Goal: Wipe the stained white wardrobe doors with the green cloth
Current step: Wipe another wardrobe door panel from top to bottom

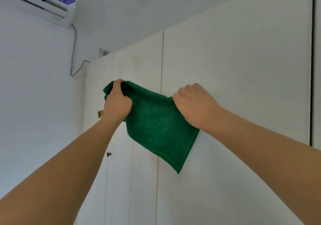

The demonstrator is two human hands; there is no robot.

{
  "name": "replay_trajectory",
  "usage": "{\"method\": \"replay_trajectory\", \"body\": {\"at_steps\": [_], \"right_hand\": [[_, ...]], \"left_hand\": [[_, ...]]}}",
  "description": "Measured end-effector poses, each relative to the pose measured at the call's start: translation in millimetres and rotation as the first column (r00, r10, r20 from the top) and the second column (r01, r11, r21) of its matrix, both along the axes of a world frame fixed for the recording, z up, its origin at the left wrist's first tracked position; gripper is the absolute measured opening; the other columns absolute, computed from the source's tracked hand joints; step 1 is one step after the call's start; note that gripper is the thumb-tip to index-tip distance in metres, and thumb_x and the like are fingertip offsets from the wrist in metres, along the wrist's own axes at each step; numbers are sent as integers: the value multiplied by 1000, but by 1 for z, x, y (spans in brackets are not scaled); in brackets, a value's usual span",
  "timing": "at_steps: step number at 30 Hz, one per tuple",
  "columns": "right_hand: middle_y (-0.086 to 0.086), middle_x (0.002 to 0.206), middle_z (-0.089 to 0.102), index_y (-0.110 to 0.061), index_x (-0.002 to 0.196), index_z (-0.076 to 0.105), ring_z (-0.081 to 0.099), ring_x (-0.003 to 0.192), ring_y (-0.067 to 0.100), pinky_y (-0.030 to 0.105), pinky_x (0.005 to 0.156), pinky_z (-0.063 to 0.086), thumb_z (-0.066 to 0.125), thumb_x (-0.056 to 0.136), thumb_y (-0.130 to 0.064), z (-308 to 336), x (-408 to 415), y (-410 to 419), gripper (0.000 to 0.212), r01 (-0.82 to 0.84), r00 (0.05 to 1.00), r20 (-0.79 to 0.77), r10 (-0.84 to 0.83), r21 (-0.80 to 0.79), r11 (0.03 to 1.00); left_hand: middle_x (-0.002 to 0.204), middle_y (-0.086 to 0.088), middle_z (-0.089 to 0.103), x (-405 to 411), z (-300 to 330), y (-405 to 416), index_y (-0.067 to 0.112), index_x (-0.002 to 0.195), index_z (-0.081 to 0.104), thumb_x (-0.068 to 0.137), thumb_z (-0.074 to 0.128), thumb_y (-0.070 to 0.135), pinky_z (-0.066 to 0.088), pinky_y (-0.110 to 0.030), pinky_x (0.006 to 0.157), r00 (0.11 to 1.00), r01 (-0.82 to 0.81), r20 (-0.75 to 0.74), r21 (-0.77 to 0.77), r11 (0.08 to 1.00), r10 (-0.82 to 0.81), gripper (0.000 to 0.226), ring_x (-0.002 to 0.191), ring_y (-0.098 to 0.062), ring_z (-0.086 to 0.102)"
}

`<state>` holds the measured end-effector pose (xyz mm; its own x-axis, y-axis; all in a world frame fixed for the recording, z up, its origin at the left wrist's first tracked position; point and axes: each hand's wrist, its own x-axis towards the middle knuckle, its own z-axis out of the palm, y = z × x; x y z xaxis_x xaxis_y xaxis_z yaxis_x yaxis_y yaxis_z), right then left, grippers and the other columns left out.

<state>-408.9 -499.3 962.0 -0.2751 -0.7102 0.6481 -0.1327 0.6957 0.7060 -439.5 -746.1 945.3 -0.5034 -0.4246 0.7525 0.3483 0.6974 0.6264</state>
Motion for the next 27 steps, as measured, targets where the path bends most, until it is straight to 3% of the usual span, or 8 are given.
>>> {"method": "replay_trajectory", "body": {"at_steps": [4,6,8,12,15,18,21,27], "right_hand": [[1,60,29,-16,60,32,25,57,19,31,59,22,52,54,0,22,-10,-16,26,70,988,-135,-71,-15,997],[3,63,41,-16,62,39,28,61,21,31,61,23,45,59,-4,34,-19,-27,13,171,967,-174,-184,-86,981],[4,69,47,-15,66,47,33,64,21,32,63,25,30,63,-6,47,-21,-38,19,247,940,-203,-272,-141,959],[4,95,49,-14,94,57,44,87,22,33,82,37,26,72,-8,67,-36,-68,38,386,861,-279,-425,-188,903],[12,114,46,-8,112,58,44,105,29,41,99,35,26,77,-11,87,-39,-91,47,525,770,-266,-580,-253,813],[18,124,41,-4,122,55,40,115,33,45,109,29,32,91,-17,111,-48,-115,41,629,656,-244,-714,-347,696],[19,128,40,-4,127,54,38,119,35,49,112,25,32,94,-21,127,-62,-136,43,654,587,-214,-781,-442,614],[21,137,33,-7,137,47,33,128,36,52,114,23,38,96,-31,152,-92,-160,48,740,443,-237,-865,-447,502]], "left_hand": [[130,-4,55,-9,23,-12,27,150,29,91,40,5,50,-41,83,997,-75,-42,-64,995,72,65,100,-27,58],[139,-6,52,-19,34,-23,23,151,29,91,41,7,49,-45,90,991,-108,-94,-115,988,97,63,114,-32,56],[143,-7,50,-32,46,-34,21,153,27,91,43,13,49,-50,96,983,-130,-153,-161,978,105,64,121,-34,53],[146,-10,46,-63,80,-58,16,156,23,95,44,22,44,-51,99,957,-204,-255,-248,947,139,65,126,-37,47],[148,-14,43,-84,104,-69,12,159,18,99,43,27,41,-52,102,948,-222,-290,-311,924,130,66,128,-39,43],[152,-14,38,-102,128,-84,13,160,15,101,39,35,40,-52,104,947,-209,-307,-347,914,100,67,132,-39,40],[156,-12,33,-118,143,-94,15,161,10,102,35,40,40,-52,105,953,-182,-294,-378,908,68,68,137,-37,35],[159,-12,27,-148,162,-110,17,161,6,102,35,43,35,-53,109,973,-104,-228,-386,916,14,71,141,-37,31]]}}
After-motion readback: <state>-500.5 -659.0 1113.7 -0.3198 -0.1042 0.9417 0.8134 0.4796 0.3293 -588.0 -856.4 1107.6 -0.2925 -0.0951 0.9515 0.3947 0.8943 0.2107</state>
